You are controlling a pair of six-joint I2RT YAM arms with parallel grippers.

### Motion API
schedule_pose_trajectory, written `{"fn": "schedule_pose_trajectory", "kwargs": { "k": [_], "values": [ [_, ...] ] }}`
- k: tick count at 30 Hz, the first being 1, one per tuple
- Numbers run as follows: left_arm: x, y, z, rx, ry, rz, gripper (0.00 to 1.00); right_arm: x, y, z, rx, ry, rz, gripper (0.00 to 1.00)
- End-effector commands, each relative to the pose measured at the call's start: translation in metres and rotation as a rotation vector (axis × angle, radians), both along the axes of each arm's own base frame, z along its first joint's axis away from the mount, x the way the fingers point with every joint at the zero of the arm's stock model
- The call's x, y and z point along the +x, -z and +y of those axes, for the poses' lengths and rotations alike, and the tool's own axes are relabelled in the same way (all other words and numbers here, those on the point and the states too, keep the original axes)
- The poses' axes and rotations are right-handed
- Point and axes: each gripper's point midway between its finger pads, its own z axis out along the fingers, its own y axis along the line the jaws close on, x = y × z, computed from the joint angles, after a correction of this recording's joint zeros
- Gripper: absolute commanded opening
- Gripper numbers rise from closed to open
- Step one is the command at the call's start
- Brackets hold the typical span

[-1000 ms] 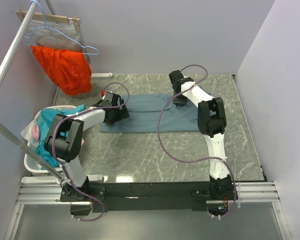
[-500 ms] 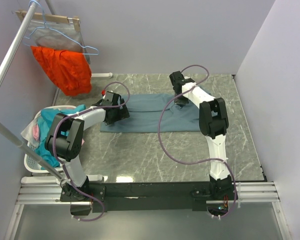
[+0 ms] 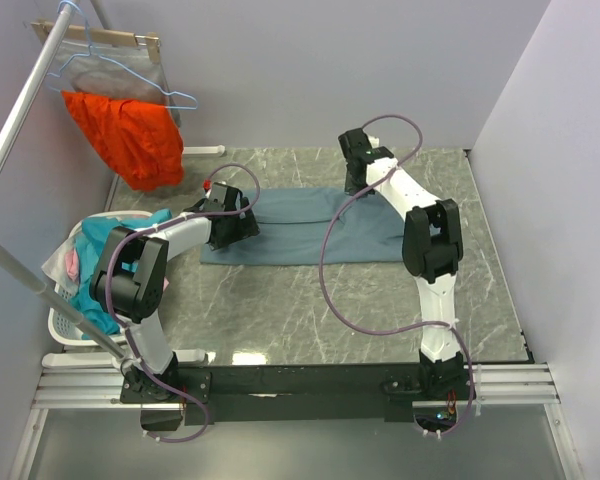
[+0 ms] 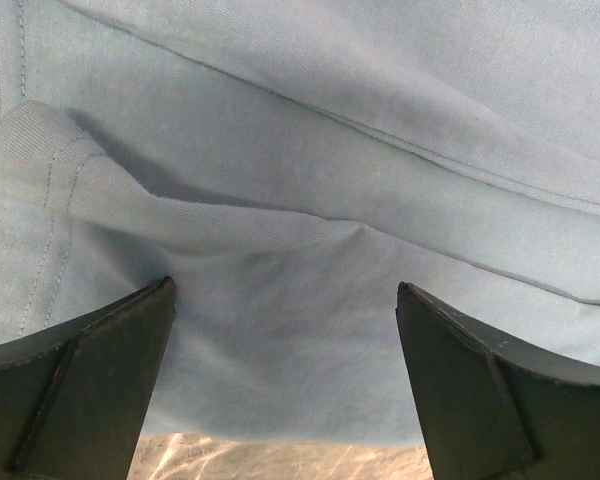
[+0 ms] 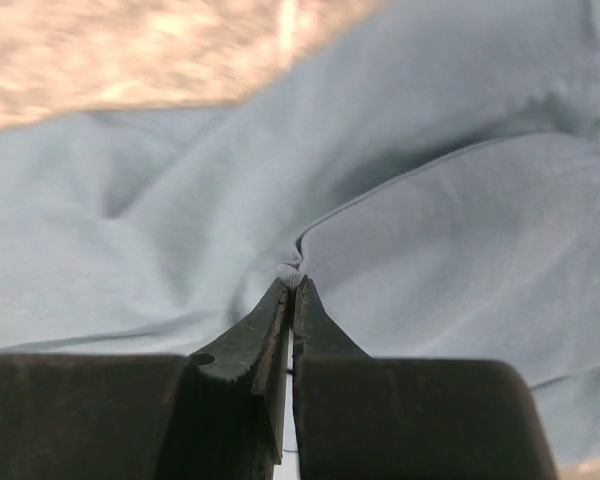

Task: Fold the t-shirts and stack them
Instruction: Fold the other side of the tshirt into a rectangle

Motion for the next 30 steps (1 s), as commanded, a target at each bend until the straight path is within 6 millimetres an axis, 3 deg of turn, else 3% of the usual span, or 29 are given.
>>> {"fn": "schedule_pose_trajectory", "kwargs": {
  "k": [1,6,7,11,12,13,14,15,16,17,19,21,23,25,28,30],
  "values": [
    [-0.024,0.031,0.008,0.044,0.004,0.123,0.99,0.019,-0.021,0.027,0.076,-0.061,-0.069,0.00],
    [-0.025,0.032,0.008,0.047,0.001,0.127,0.99,0.023,-0.018,0.034,0.101,-0.075,-0.077,0.01],
    [-0.024,0.032,0.008,0.046,0.003,0.126,0.99,0.021,-0.009,0.031,0.081,-0.070,-0.048,0.23],
    [-0.023,0.030,0.010,0.052,-0.010,0.121,0.99,0.019,-0.002,0.019,0.016,-0.023,-0.023,0.56],
    [-0.023,0.028,0.011,0.055,-0.018,0.113,0.99,0.015,0.001,0.006,-0.036,0.021,-0.026,0.61],
    [-0.021,0.019,0.017,0.069,-0.051,0.082,1.00,0.017,-0.013,0.001,-0.038,0.038,-0.071,0.67],
    [-0.019,0.012,0.021,0.076,-0.078,0.056,0.99,0.007,-0.004,-0.007,-0.063,0.050,-0.054,0.68],
    [-0.015,0.001,0.026,0.083,-0.103,0.014,0.99,0.005,-0.008,-0.015,-0.068,0.069,-0.071,0.69],
    [-0.013,-0.020,0.035,0.097,-0.146,-0.054,0.99,0.009,-0.027,-0.018,-0.039,0.081,-0.136,0.71],
    [-0.011,-0.033,0.040,0.103,-0.172,-0.095,0.99,-0.001,-0.018,-0.024,-0.040,0.082,-0.114,0.72],
    [-0.006,-0.067,0.047,0.085,-0.208,-0.194,0.99,-0.002,-0.026,-0.038,-0.009,0.108,-0.135,0.73],
    [-0.006,-0.078,0.060,0.112,-0.268,-0.221,0.99,-0.007,-0.019,-0.049,-0.001,0.126,-0.106,0.73],
    [-0.010,-0.076,0.069,0.137,-0.304,-0.183,0.99,-0.008,-0.012,-0.062,0.016,0.142,-0.083,0.73],
    [-0.015,-0.061,0.072,0.161,-0.321,-0.121,1.00,-0.009,-0.004,-0.069,0.024,0.148,-0.063,0.73],
    [-0.028,-0.037,0.072,0.164,-0.319,-0.061,0.99,-0.010,0.000,-0.066,0.063,0.130,-0.052,0.73],
    [-0.021,-0.037,0.064,0.115,-0.303,-0.100,0.99,-0.012,0.003,-0.059,0.092,0.108,-0.043,0.73]
  ]
}}
